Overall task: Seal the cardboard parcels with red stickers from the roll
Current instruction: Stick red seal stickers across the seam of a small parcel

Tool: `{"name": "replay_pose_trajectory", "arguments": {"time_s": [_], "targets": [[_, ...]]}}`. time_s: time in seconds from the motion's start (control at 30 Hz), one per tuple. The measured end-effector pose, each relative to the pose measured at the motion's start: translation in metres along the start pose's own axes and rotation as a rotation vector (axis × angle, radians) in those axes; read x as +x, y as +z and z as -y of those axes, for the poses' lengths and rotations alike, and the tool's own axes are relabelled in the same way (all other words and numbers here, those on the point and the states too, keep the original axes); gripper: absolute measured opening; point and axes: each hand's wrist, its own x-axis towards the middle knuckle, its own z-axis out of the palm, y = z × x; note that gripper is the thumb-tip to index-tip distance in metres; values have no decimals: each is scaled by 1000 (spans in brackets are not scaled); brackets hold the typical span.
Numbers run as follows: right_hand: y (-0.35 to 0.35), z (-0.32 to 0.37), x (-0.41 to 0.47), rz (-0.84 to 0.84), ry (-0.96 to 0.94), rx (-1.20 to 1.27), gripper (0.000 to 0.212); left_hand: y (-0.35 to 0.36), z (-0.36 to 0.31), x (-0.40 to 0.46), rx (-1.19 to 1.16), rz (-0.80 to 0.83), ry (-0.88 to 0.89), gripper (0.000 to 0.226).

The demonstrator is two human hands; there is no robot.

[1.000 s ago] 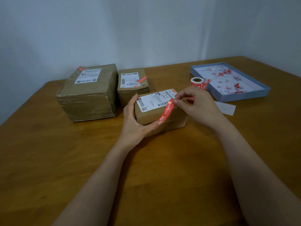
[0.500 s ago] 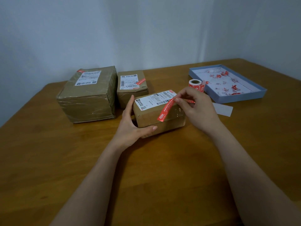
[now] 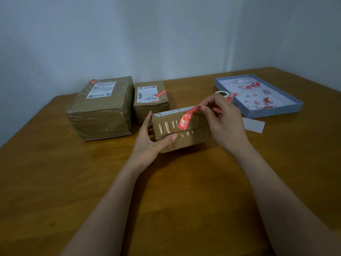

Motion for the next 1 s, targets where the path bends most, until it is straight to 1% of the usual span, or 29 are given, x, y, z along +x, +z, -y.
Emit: {"name": "replay_pose_trajectory", "arguments": {"time_s": [0.37,0.6,0.83,0.9,0.93,1.0], "targets": [[1,1,-1,-31,-13,43,5,1,1,-1,1,26,-58,111],[1,3,-2,-47,-29,68,7,0,-3,-3,-13,46,-107,128],[1,5,-2,-96,-69,62,6,2,-9,-6,-22,39,-135,129],[1,7,-3,-108,-80,71,7,2,-12,-8,-44,42,-145,126],[1,7,-3,-107,-82,76,6,2,-14,-8,-59,46,-142,120],[1,8,-2,-103,-81,80,5,1,-18,-10,-93,59,-127,103]]}}
